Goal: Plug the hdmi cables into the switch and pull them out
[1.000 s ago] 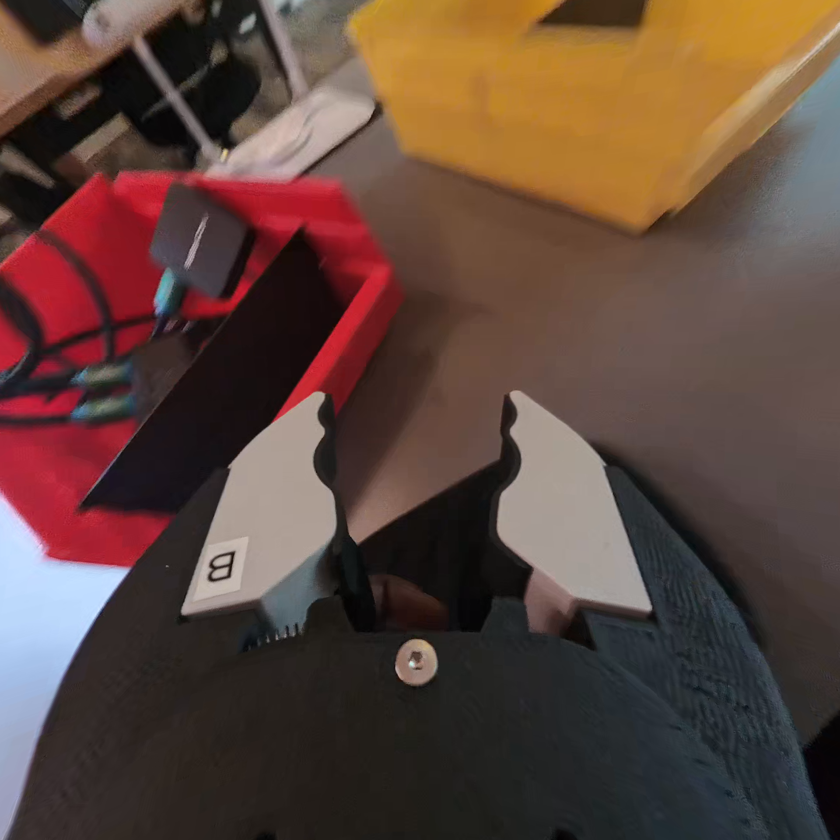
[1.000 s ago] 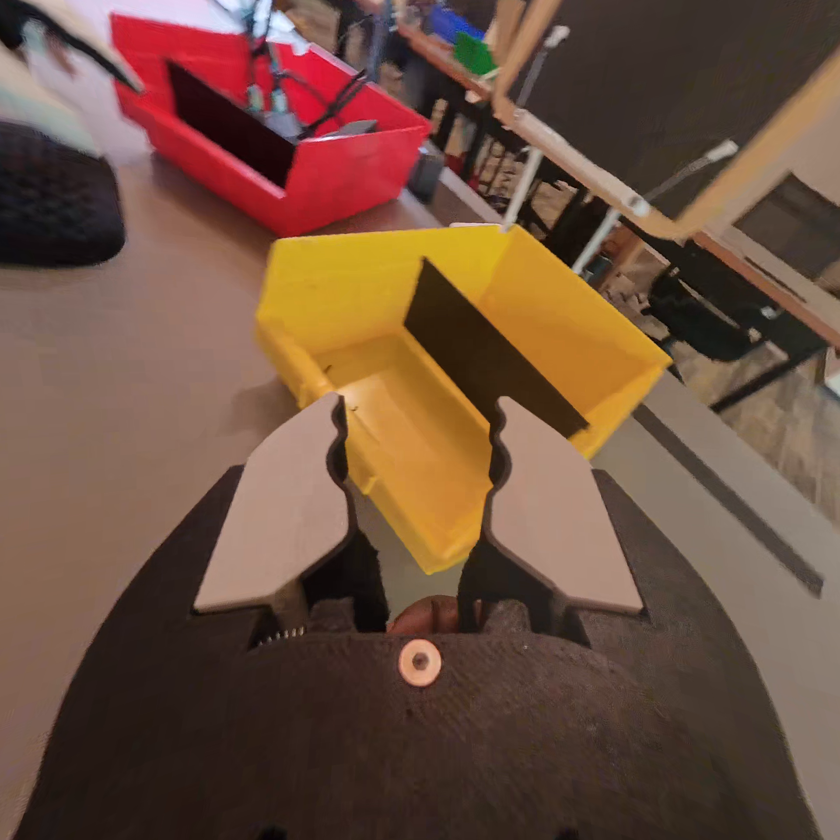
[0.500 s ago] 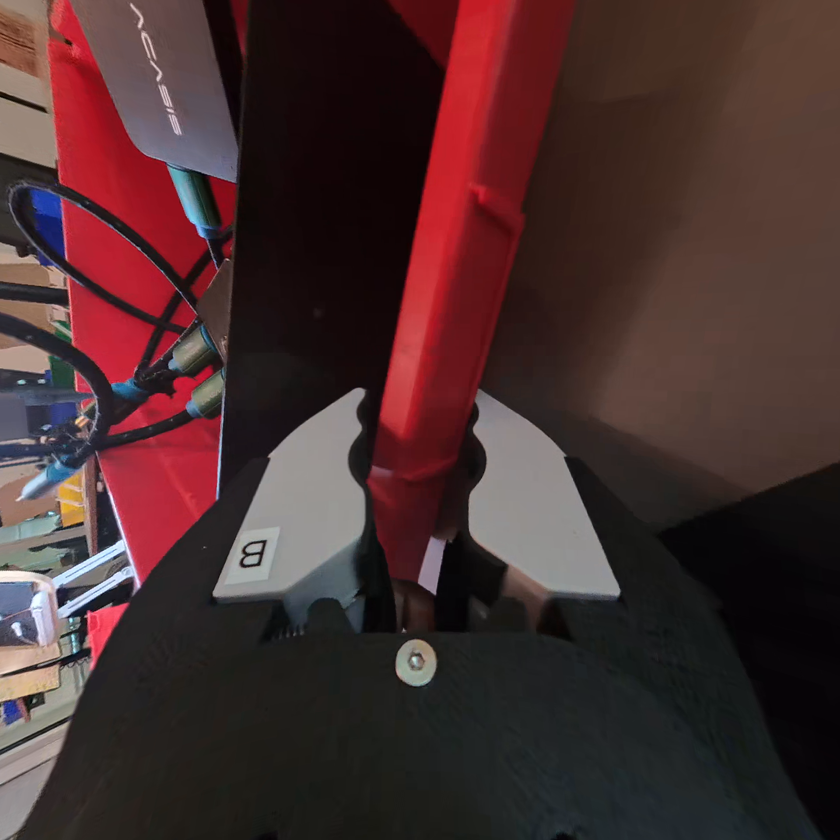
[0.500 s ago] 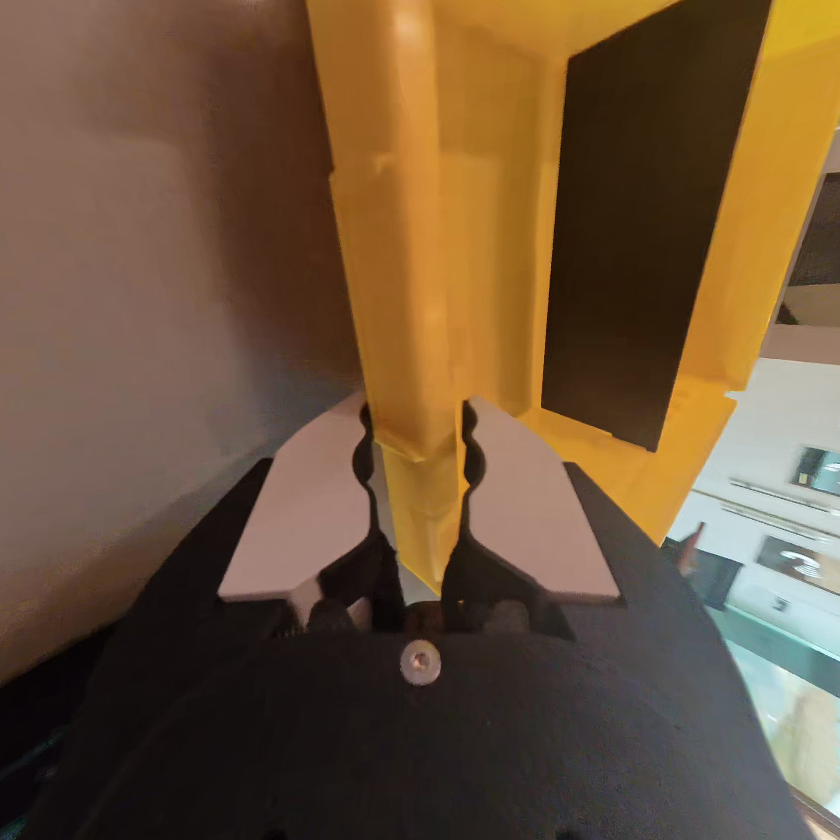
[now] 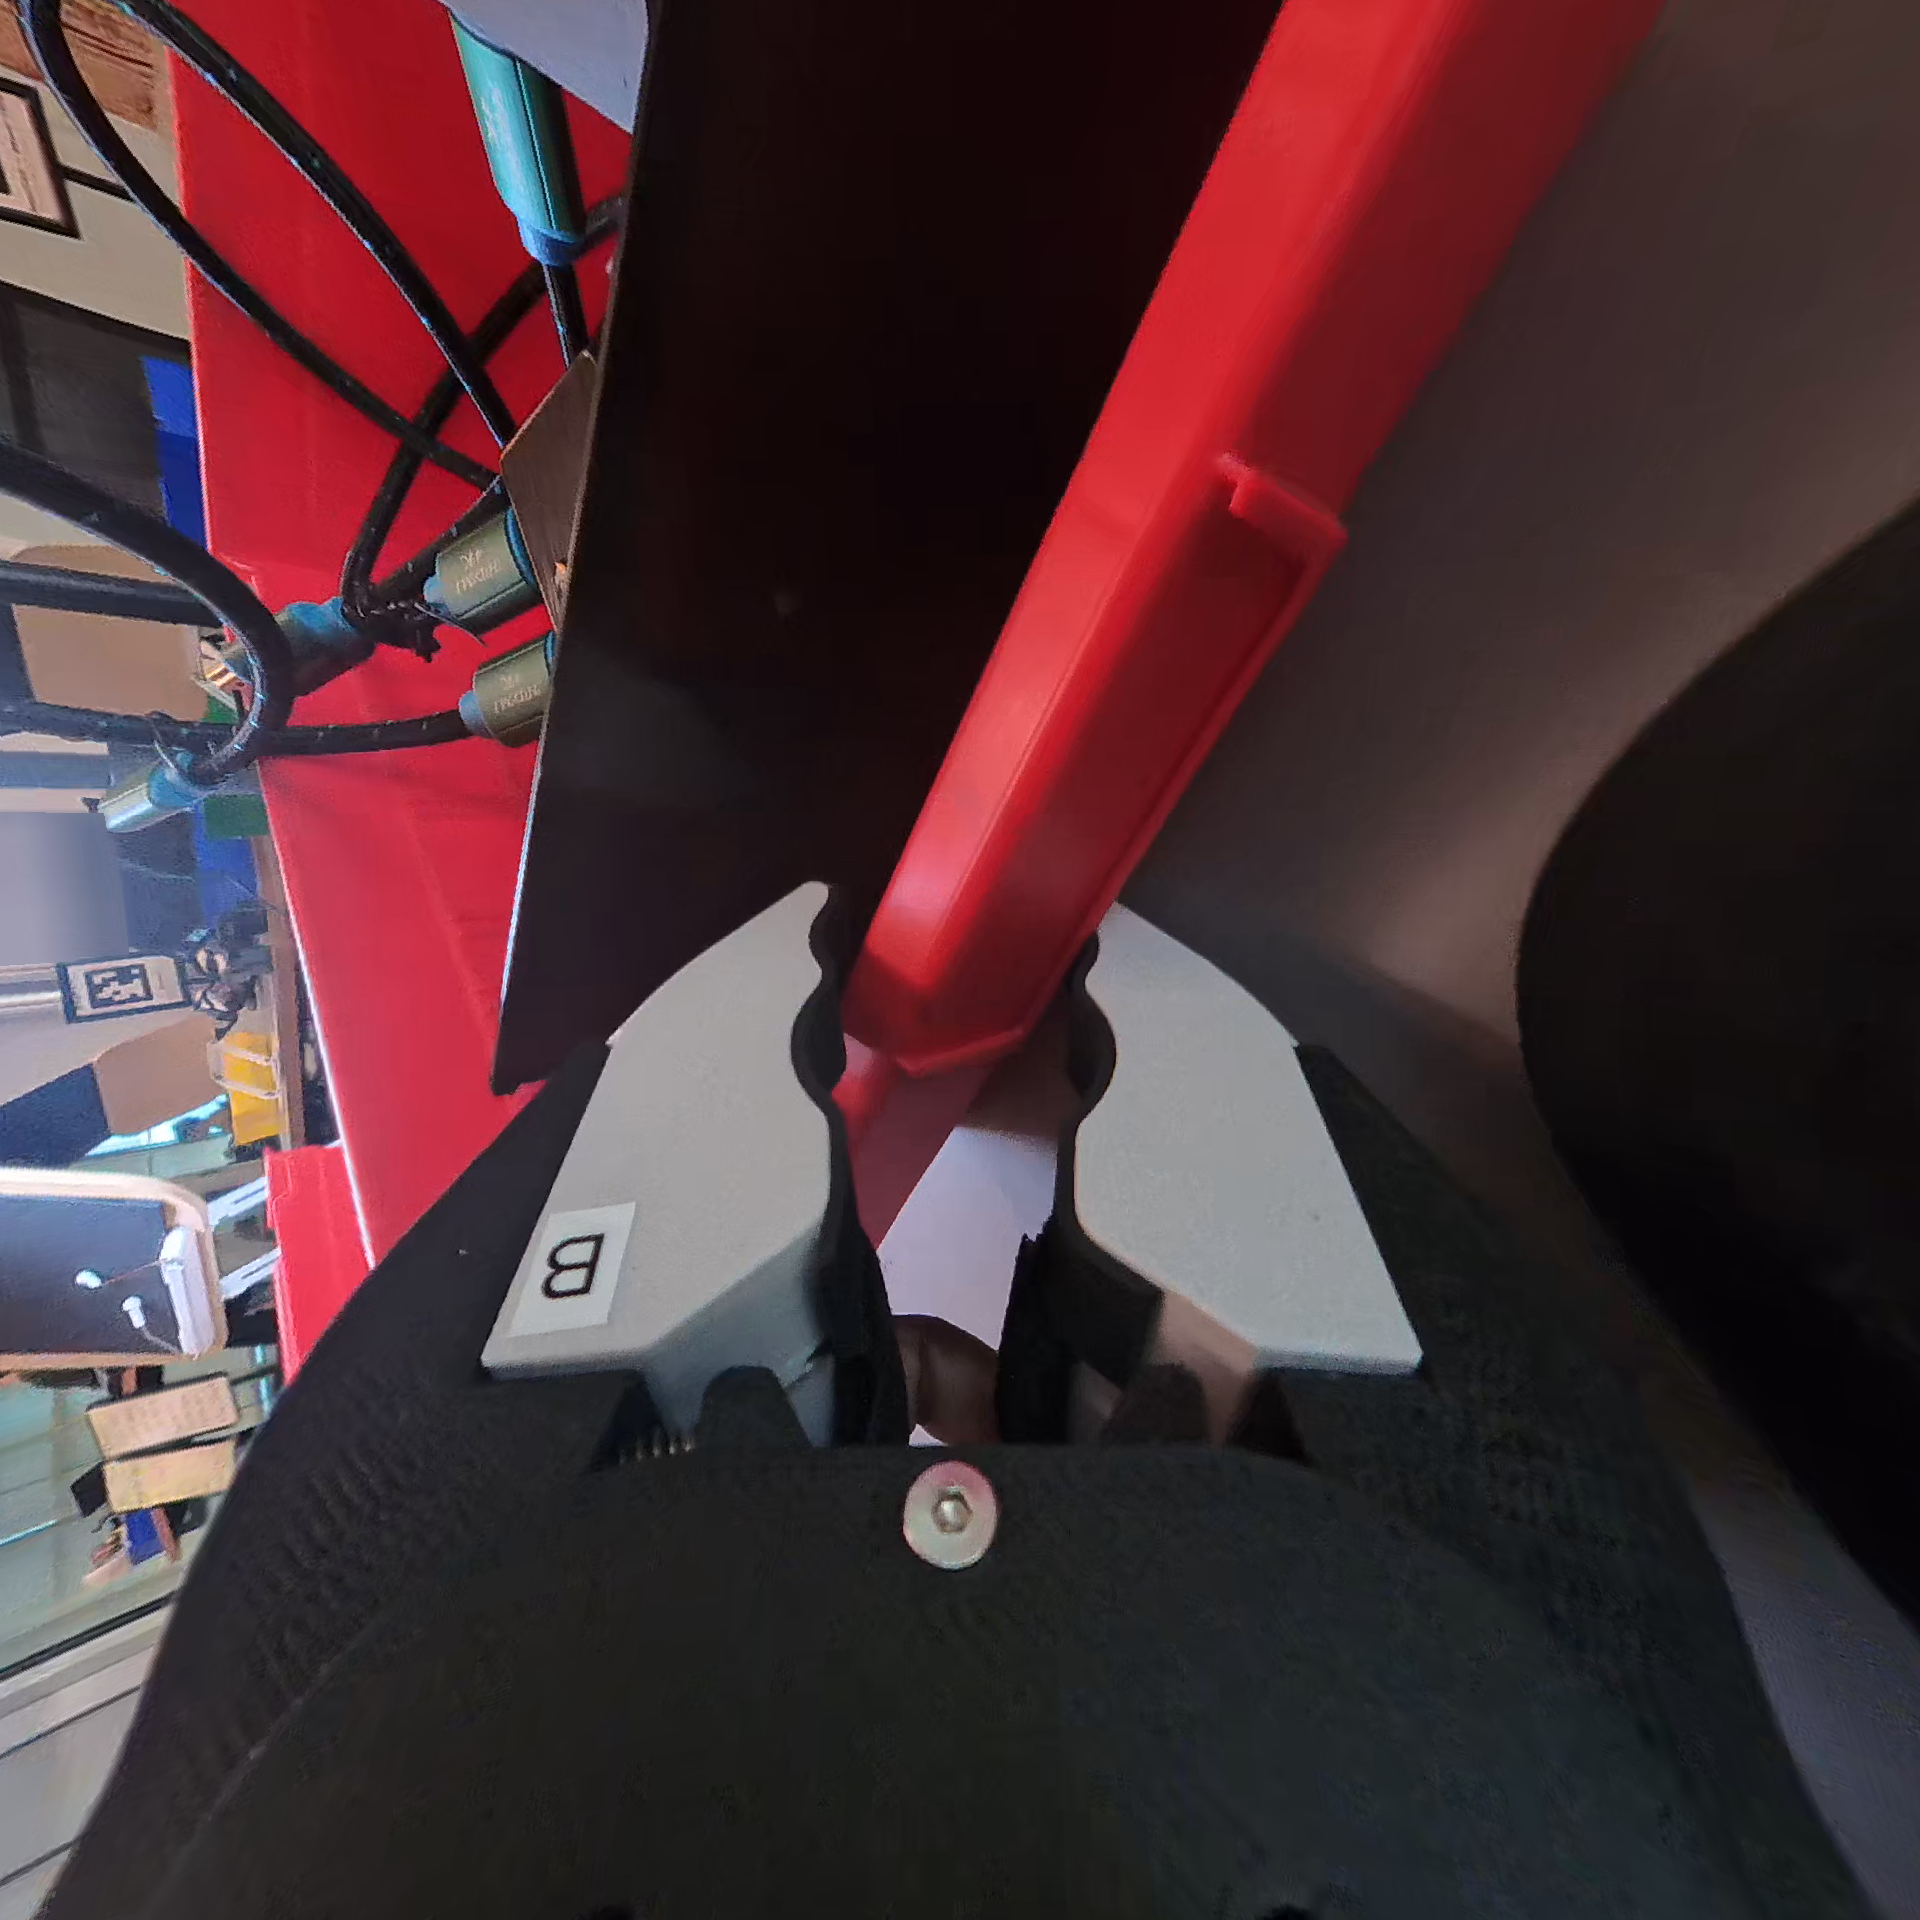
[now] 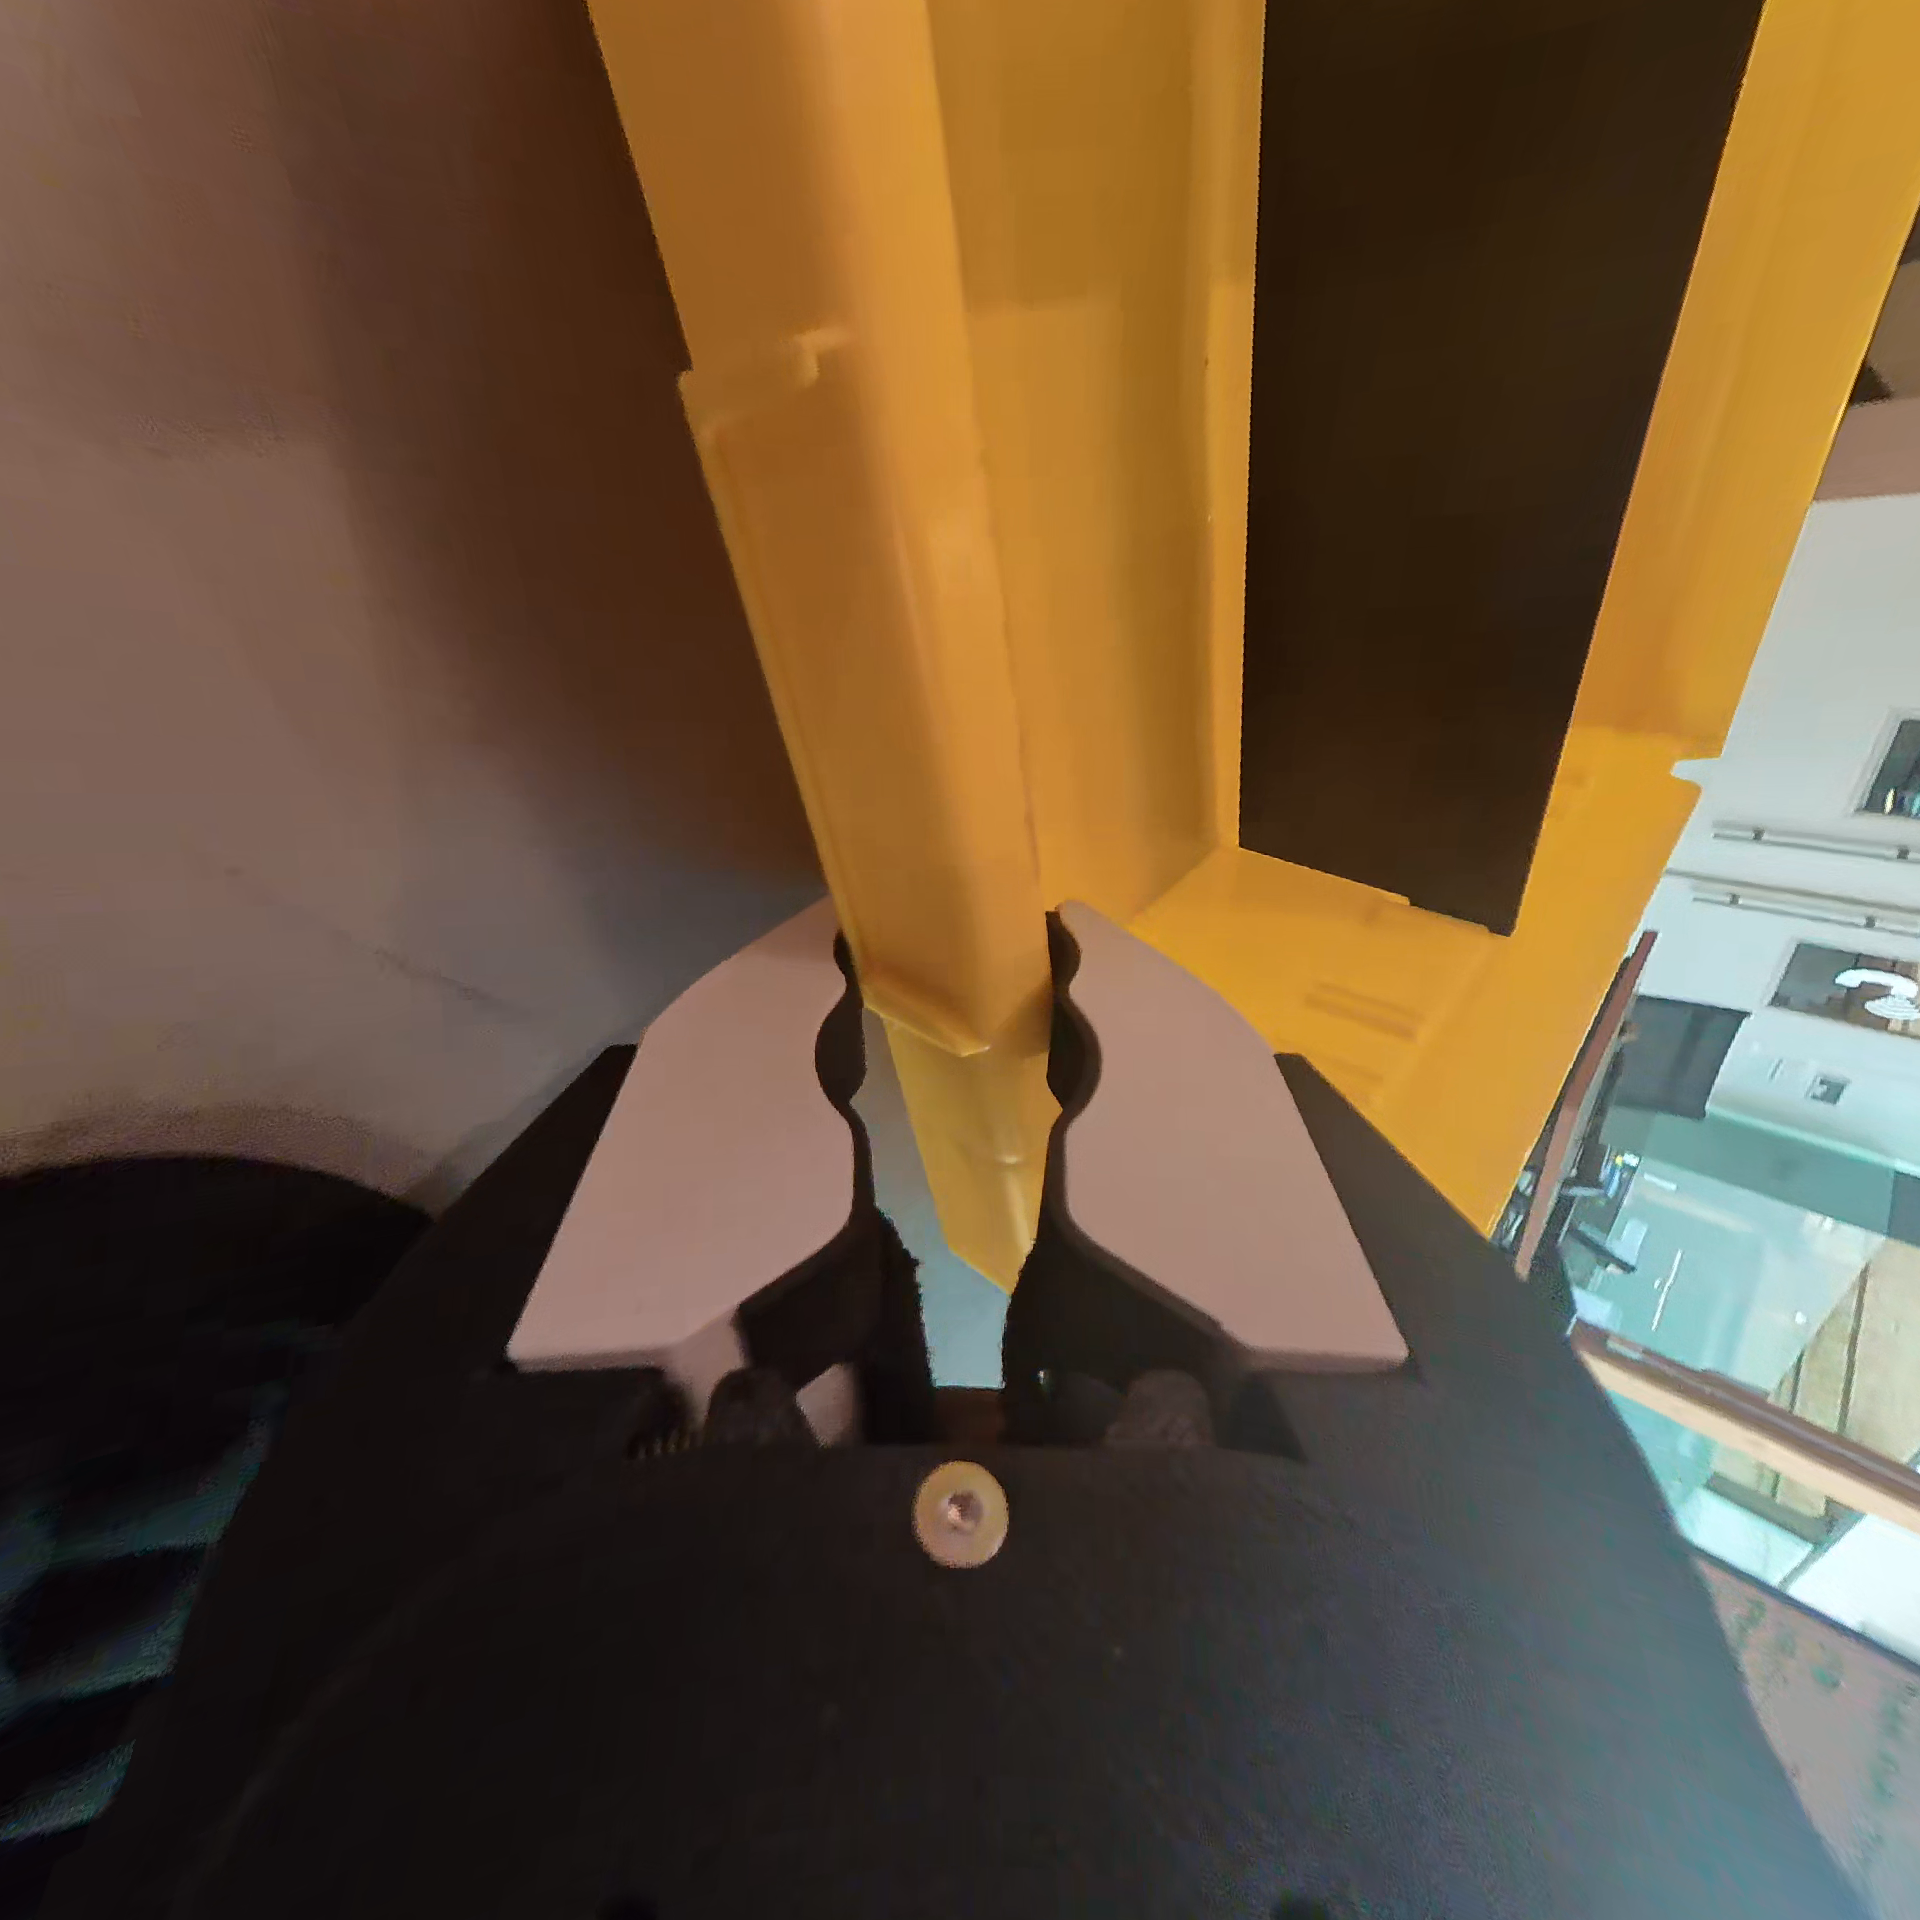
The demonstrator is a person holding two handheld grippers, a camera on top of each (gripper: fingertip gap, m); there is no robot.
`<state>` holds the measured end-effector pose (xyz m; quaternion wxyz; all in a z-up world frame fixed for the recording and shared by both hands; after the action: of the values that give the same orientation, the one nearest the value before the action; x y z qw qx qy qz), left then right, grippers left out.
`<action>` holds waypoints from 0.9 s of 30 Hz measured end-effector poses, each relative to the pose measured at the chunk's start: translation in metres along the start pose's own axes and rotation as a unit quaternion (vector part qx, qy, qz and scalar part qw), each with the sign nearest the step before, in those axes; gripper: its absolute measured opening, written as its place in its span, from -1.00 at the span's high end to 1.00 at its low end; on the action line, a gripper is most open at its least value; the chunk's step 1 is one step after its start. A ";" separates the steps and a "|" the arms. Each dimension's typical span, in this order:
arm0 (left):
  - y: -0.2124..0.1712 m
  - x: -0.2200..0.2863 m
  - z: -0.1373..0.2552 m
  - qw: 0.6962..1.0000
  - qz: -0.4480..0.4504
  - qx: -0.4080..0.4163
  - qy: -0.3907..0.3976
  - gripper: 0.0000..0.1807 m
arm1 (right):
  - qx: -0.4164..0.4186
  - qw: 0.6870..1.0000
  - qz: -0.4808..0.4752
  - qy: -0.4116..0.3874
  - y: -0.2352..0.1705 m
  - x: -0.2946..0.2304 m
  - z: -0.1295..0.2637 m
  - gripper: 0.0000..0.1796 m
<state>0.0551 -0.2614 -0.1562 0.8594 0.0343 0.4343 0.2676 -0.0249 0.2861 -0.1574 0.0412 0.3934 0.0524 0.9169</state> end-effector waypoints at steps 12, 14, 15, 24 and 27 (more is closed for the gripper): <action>-0.047 0.001 0.032 0.996 0.085 0.037 -0.020 0.32 | 0.043 0.989 -0.110 0.089 -0.038 0.011 0.032 0.27; -0.040 -0.004 0.054 0.966 0.216 0.123 -0.064 0.01 | 0.166 0.967 -0.159 0.112 -0.012 0.024 0.063 0.21; -0.030 -0.009 0.071 0.942 0.270 0.182 -0.077 -0.04 | 0.236 0.950 -0.174 0.110 0.004 0.032 0.080 0.19; 0.182 -0.067 0.124 0.652 0.384 0.650 0.071 0.25 | 0.675 0.658 -0.334 0.018 0.187 0.092 0.116 0.10; 0.249 -0.053 0.069 0.690 0.333 0.641 0.057 0.25 | 0.684 0.610 -0.398 -0.030 0.226 0.091 0.075 0.20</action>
<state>-0.0250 -0.0622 -0.0022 0.4570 0.7036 0.5081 0.1946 -0.0408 0.0774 -0.0119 0.1224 0.2749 0.8147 0.4957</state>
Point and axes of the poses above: each gripper's, where its closed fingertips meet, z back along the fingers, y out of its top, x = y × z across the jaws, the point moved 6 cm from there along z, back along the fingers
